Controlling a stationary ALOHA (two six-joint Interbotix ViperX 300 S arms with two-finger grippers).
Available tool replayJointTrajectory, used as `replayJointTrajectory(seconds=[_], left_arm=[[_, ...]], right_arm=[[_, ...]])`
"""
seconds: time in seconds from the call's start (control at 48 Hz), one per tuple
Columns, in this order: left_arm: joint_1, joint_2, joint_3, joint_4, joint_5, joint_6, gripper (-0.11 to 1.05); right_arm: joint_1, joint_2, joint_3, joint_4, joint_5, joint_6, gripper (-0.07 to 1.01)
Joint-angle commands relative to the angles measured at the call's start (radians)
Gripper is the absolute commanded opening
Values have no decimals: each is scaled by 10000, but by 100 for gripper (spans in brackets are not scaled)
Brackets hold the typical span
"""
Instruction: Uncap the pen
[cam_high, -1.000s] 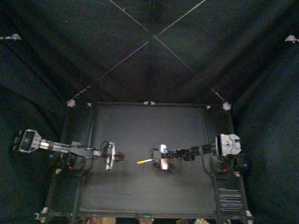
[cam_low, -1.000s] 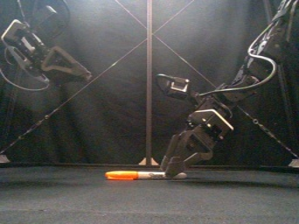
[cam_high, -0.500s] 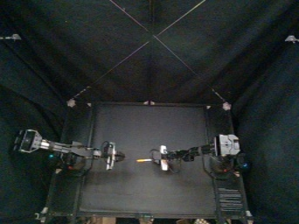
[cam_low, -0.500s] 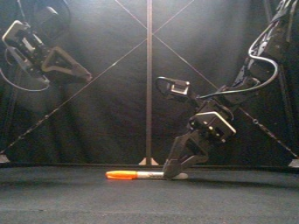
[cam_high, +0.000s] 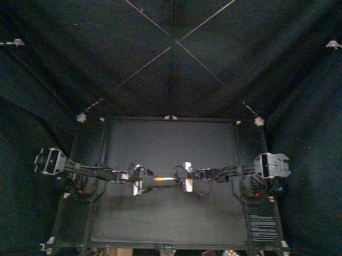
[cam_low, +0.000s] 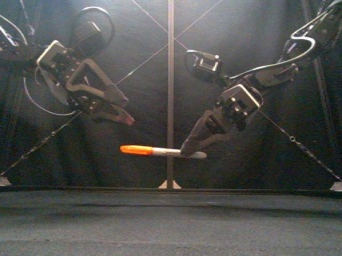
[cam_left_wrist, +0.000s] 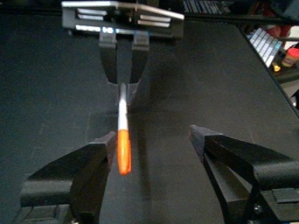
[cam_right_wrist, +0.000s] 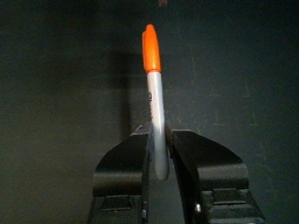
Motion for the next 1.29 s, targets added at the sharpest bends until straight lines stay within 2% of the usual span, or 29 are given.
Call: replayJointTrajectory(seconds=[0.021, 0.229, 0.292, 0.542, 0.833, 0.958, 1.083, 1.292], left_arm=[[184, 322, -460, -15, 261, 0, 100], [537, 752, -767, -307, 460, 0, 100], [583, 828, -798, -430, 460, 0, 100], [598, 966, -813, -476, 568, 15, 92], [614, 982, -874, -445, 614, 31, 64], [629, 966, -844, -368, 629, 31, 56], [644, 966, -721, -184, 629, 46, 55], [675, 798, -399, -77, 629, 46, 55]], right_arm=[[-46, -322, -77, 0, -31, 15, 55], [-46, -322, -61, 15, -31, 15, 55], [-31, -322, -61, 0, -31, 15, 55], [-46, -322, -61, -15, -31, 15, 55], [-31, -322, -15, 15, -31, 15, 55], [-31, -322, 123, 15, -31, 15, 55], [-46, -399, 276, 15, -61, 31, 55], [-46, -706, 583, 31, -92, 31, 55]])
